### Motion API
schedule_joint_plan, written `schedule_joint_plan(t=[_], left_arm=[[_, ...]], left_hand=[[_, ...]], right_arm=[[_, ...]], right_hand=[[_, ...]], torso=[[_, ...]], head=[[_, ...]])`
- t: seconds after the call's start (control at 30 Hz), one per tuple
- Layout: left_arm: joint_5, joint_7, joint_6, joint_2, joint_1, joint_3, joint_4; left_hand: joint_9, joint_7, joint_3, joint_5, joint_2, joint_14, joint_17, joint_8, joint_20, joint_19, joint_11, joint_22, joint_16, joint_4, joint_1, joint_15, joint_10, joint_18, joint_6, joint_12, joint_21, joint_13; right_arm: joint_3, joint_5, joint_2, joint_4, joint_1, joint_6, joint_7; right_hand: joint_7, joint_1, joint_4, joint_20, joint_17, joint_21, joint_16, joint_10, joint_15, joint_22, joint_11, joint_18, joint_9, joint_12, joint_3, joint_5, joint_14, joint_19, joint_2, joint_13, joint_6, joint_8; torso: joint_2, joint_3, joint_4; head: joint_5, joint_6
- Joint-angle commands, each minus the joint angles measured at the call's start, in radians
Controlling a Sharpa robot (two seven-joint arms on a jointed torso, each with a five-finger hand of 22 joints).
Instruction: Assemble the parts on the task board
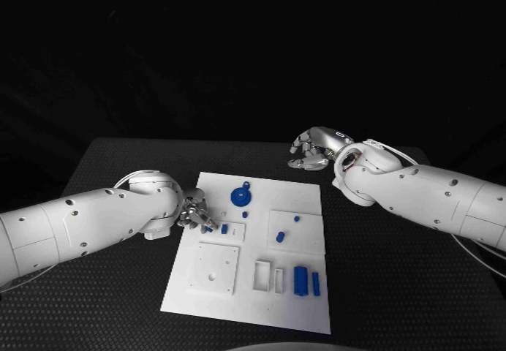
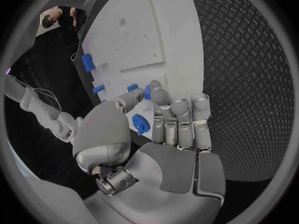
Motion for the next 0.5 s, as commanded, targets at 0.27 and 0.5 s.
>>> schedule_joint_plan(t=[0.27, 0.5], left_arm=[[-0.003, -0.021, -0.006, 0.000, -0.011, -0.007, -0.002], [0.005, -0.011, -0.017, -0.005, -0.011, -0.007, -0.001]], left_hand=[[-0.001, 0.029, -0.004, 0.002, 0.065, -0.006, 0.001, -0.018, -0.128, -0.015, 0.002, 0.009, 0.001, -0.062, 0.059, 0.004, -0.012, 0.004, -0.036, 0.002, -0.002, 0.001], [-0.006, 0.029, -0.002, 0.021, 0.121, -0.006, 0.001, -0.019, -0.127, -0.019, 0.002, 0.011, 0.001, -0.123, 0.085, 0.004, -0.012, 0.002, -0.032, 0.004, -0.003, -0.002]], right_arm=[[0.000, -0.008, 0.001, 0.000, -0.001, 0.013, 0.001], [0.000, -0.008, 0.002, 0.000, -0.001, 0.014, 0.001]], right_hand=[[0.005, -0.009, 0.001, -0.003, -0.001, -0.006, -0.004, -0.005, 0.006, 0.002, 0.002, 0.044, -0.001, 0.005, -0.004, 0.004, 0.004, 0.004, 0.000, -0.001, -0.001, -0.004], [0.005, -0.009, 0.001, -0.003, -0.001, -0.006, -0.004, -0.005, 0.006, 0.002, 0.002, 0.044, -0.001, 0.005, -0.003, 0.004, 0.004, 0.004, 0.001, -0.001, -0.001, -0.004]], torso=[[0.000, -0.0004, 0.0004], [-0.001, -0.0001, -0.0005]], head=[[-0.002, 0.000], [-0.002, 0.004]])
